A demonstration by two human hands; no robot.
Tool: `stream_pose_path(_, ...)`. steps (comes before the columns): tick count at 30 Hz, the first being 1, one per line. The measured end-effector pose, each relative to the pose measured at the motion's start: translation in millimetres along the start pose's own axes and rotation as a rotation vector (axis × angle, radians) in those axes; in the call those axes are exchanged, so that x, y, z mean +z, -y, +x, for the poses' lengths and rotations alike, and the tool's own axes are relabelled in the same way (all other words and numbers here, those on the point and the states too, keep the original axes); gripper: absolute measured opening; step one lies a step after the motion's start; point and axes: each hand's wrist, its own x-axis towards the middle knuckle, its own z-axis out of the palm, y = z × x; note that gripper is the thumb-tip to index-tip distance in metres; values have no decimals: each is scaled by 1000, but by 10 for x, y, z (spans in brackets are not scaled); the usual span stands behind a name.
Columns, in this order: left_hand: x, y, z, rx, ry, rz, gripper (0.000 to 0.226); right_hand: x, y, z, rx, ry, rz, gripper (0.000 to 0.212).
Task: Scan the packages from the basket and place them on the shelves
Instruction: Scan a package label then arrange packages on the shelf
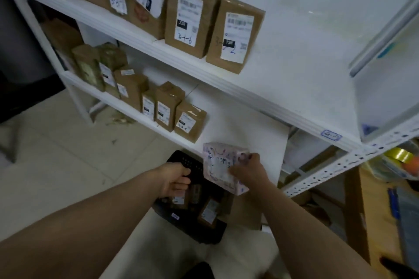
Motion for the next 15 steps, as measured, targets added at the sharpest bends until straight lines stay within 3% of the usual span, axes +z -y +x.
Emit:
stream_pose_path(8,-353,-290,520,15,-140,7,17,153,428,1068,-11,-113,-424,59)
stream_pose_path(10,-363,-375,696,22,-141,38,6,240,498,1343,-44,-102,-495,56)
stream_pose_path(15,-307,-521,1220,106,-182,322,23,487,633,1966,-103,-65,-629,59)
